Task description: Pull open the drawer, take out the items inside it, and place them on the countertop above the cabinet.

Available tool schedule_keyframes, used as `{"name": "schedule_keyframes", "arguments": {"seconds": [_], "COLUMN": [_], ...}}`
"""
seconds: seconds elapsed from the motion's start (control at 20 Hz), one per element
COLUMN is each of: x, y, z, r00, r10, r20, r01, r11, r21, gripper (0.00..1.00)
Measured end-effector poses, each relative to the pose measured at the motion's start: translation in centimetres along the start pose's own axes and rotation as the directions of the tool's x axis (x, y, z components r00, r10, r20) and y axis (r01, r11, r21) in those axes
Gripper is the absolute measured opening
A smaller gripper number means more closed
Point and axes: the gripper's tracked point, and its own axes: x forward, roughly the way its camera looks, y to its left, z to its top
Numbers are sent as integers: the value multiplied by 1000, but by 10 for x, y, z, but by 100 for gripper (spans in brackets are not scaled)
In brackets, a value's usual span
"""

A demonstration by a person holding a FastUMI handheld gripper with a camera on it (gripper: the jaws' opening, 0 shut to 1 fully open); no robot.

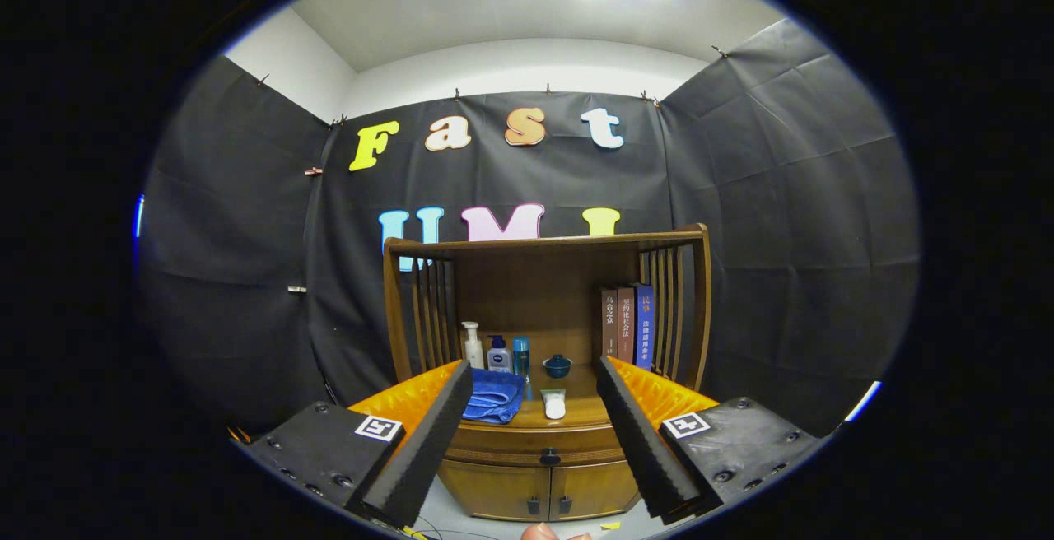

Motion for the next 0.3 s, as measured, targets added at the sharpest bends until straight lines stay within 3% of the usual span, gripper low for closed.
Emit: {"name": "schedule_keyframes", "arguments": {"seconds": [0.3], "x": [0], "y": [-2], "z": [-1], "r00": [1000], "r10": [-7], "r20": [-2], "r01": [7], "r11": [1000], "r21": [-6], "gripper": [99]}}
